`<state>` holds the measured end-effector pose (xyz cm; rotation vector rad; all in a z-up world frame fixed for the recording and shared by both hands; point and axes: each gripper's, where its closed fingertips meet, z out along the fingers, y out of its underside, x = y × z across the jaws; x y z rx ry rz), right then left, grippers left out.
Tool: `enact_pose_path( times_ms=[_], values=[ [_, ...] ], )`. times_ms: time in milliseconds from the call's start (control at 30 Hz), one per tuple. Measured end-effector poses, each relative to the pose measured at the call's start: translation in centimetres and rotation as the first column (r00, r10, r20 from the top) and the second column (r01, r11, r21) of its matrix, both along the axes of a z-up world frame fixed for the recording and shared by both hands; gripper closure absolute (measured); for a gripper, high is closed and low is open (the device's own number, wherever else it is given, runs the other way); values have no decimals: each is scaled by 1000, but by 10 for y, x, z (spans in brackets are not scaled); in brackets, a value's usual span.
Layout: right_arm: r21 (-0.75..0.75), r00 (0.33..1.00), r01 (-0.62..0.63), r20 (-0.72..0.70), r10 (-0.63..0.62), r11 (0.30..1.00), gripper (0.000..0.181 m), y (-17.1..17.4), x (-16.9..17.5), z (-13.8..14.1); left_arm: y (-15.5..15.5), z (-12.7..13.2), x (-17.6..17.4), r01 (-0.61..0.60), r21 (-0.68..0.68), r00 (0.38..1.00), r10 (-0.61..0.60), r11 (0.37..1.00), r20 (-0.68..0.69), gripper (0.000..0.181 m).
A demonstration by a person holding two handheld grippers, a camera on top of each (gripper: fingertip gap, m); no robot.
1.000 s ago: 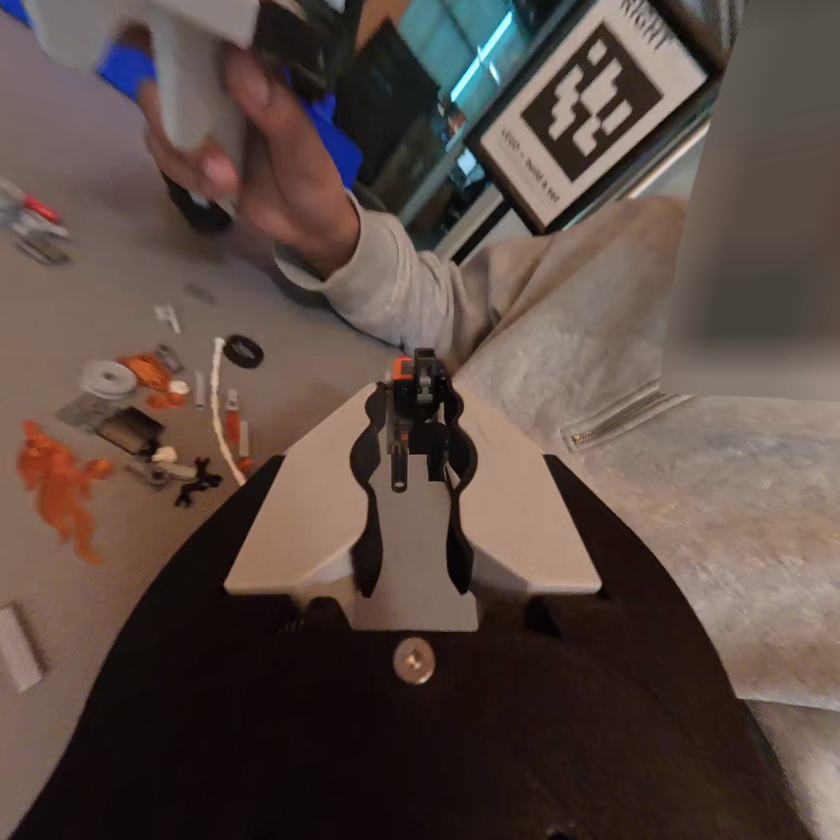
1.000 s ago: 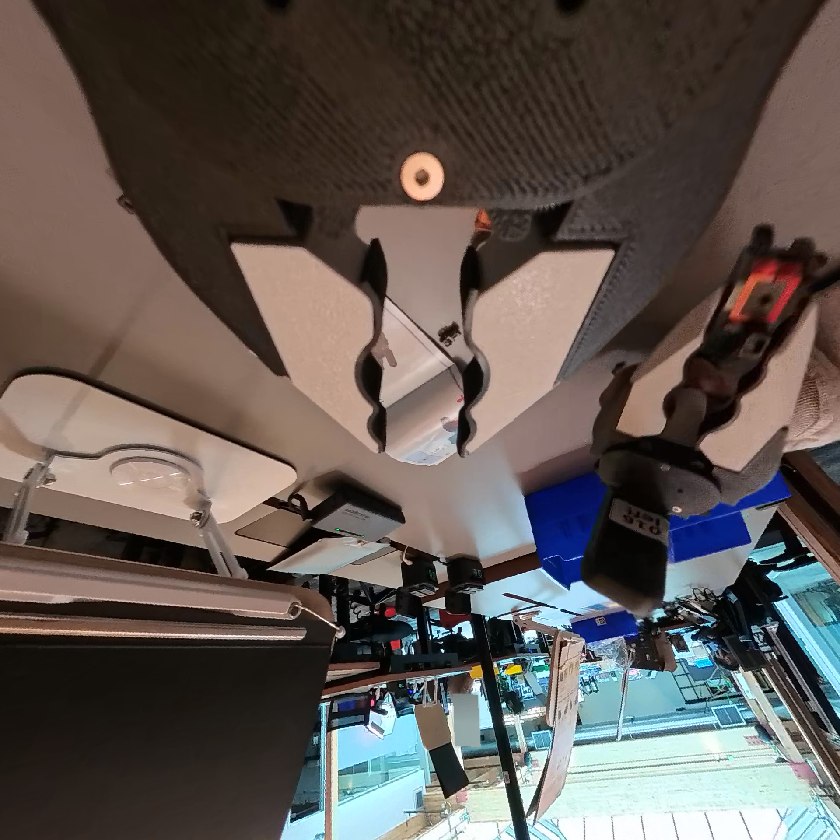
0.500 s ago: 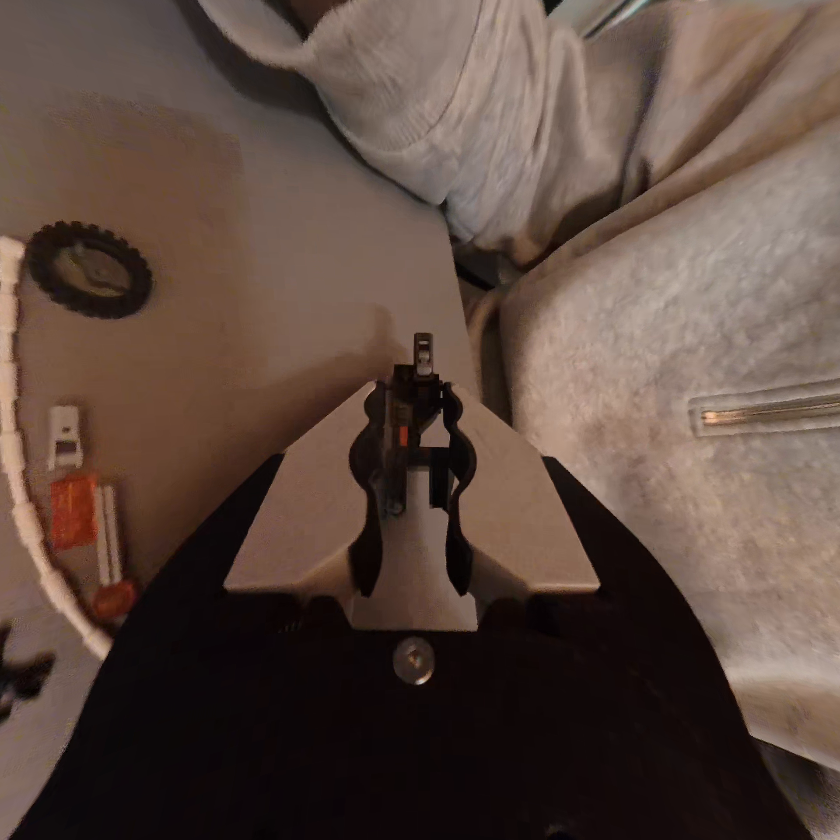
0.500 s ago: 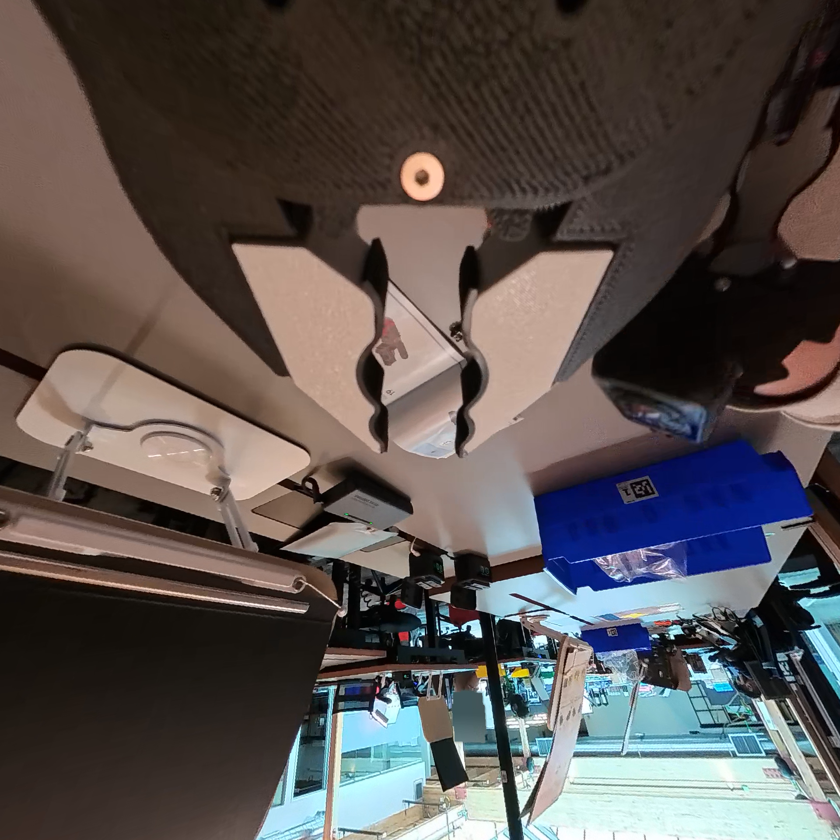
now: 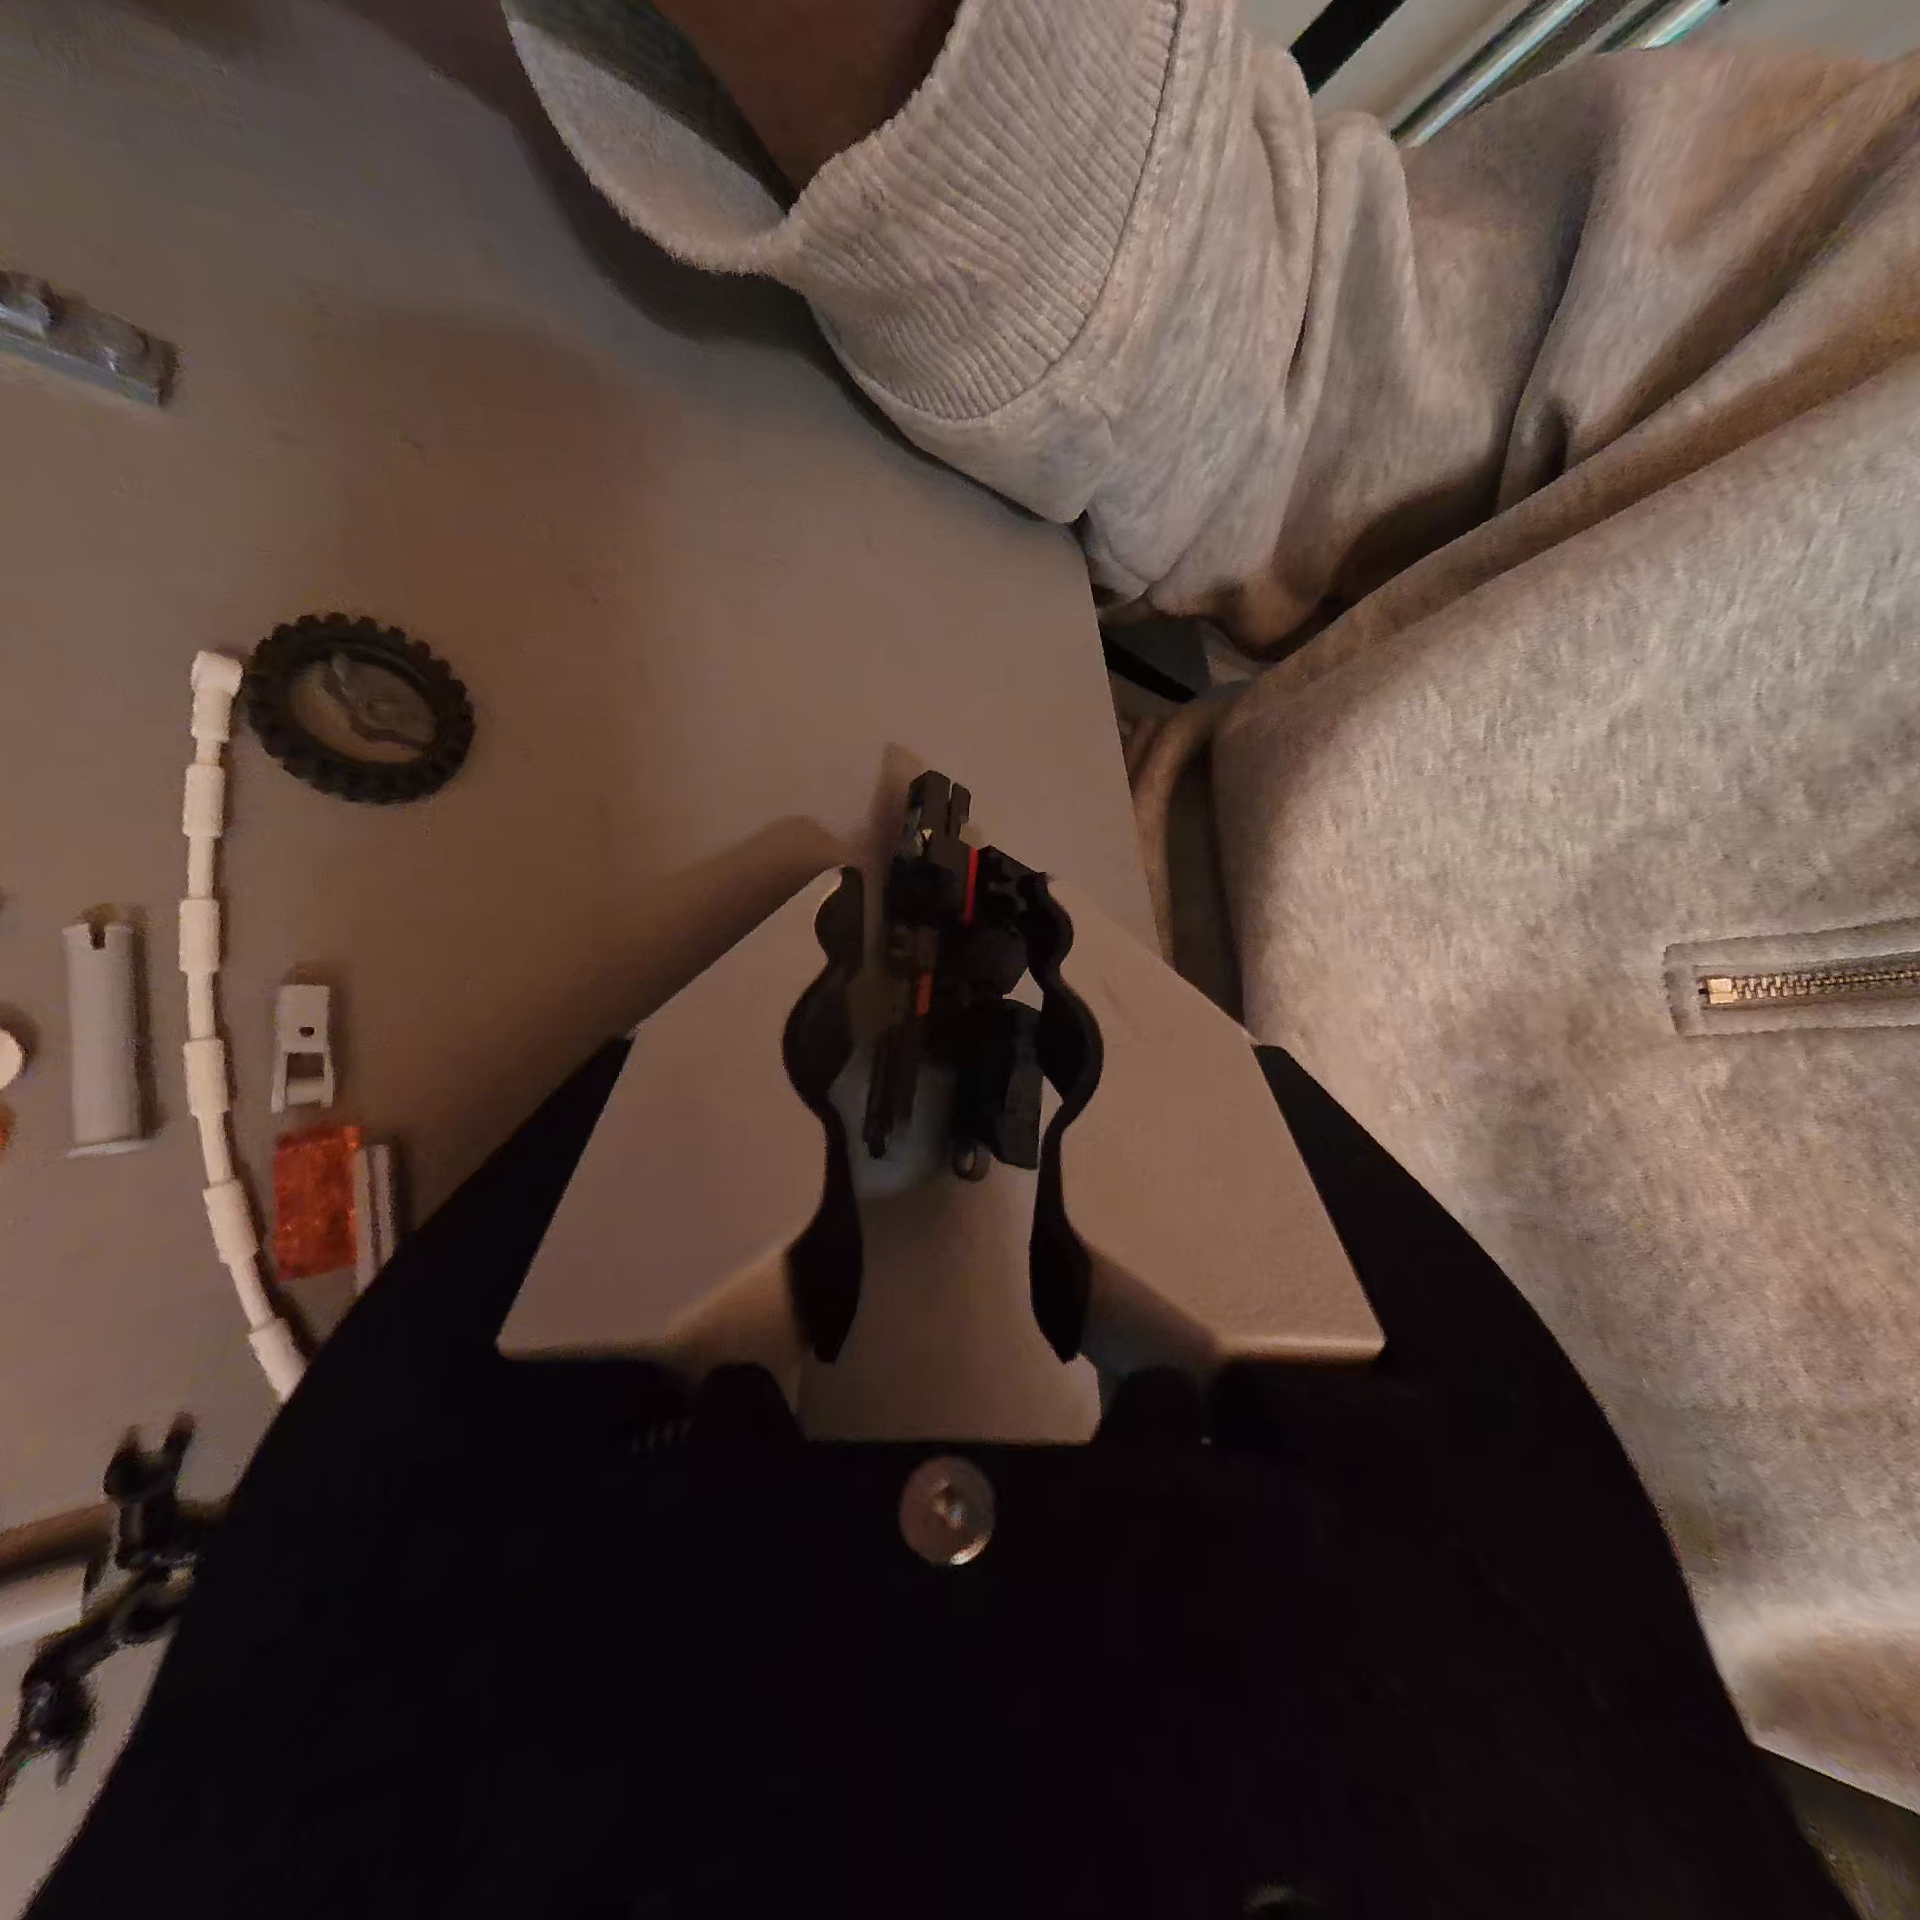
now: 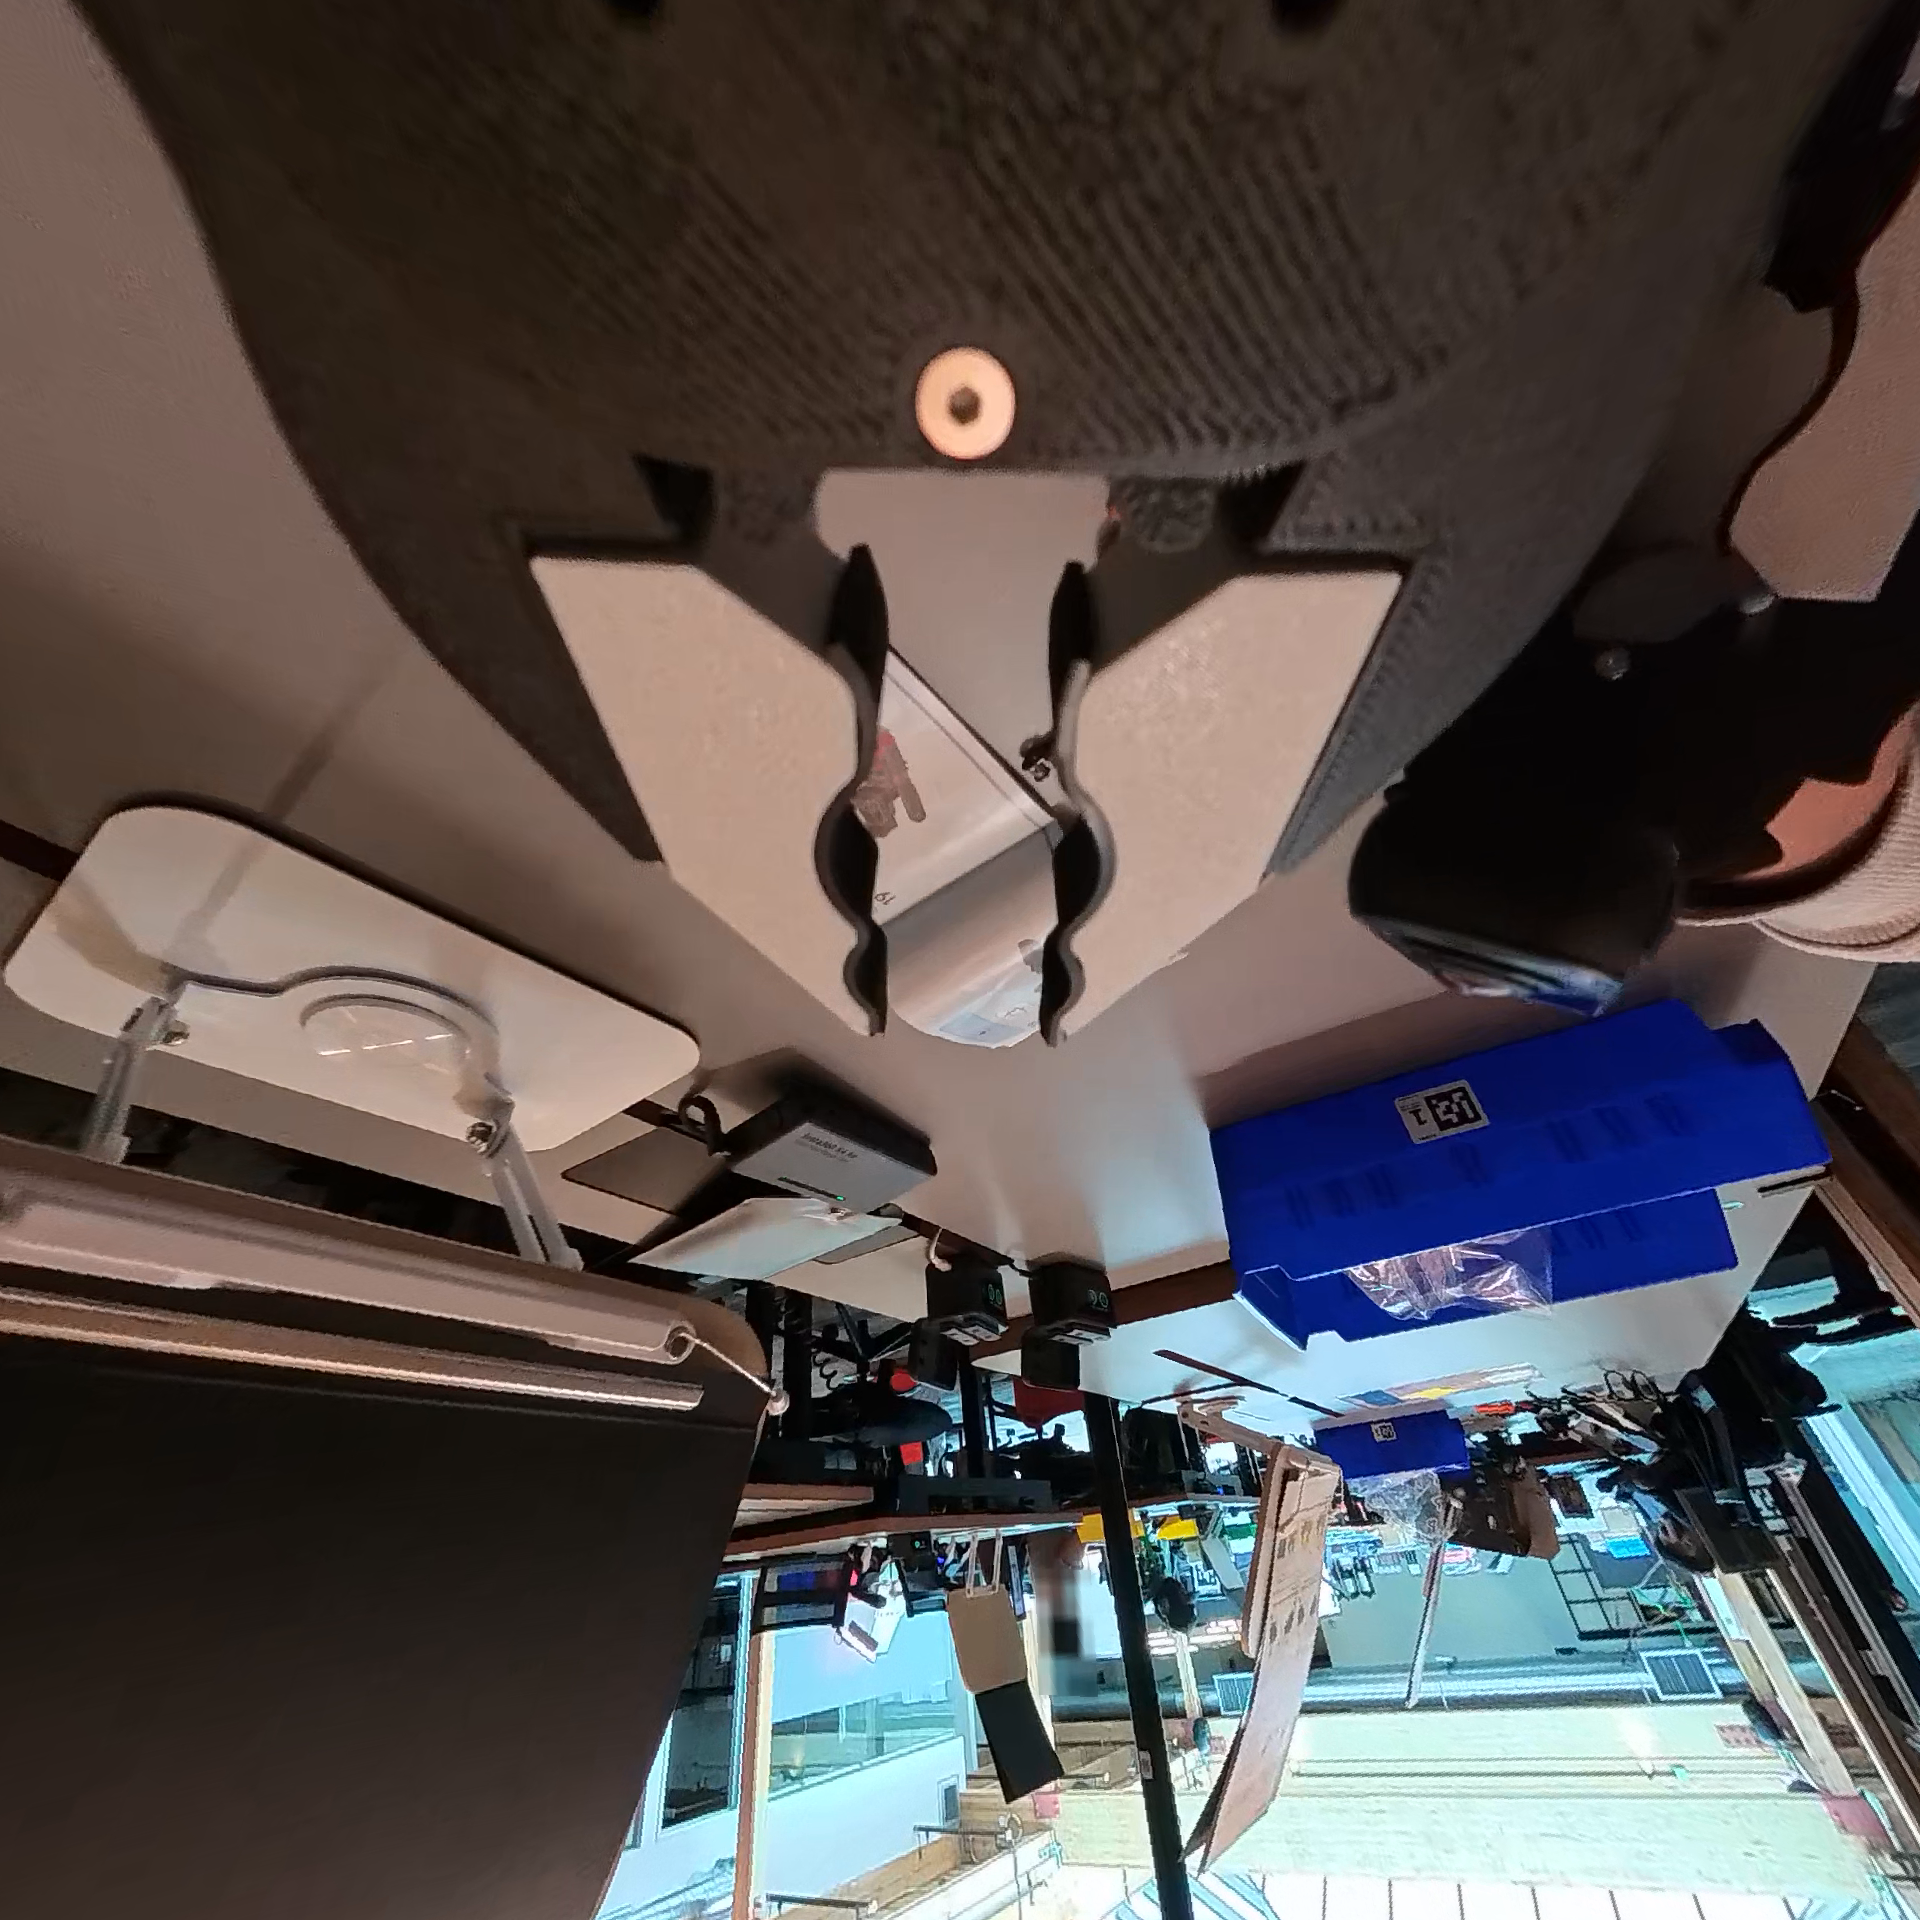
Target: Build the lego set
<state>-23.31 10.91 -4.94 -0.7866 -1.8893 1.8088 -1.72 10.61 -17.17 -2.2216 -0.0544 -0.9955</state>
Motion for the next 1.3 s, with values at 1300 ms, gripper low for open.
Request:
enact_pose_path(
  times_ms=[1300],
  values=[
    [2,1000,-4,5,4,1000,154,1,0,0,-27,-17,-2,40,111,799,35,993,-600,156]
  ],
)
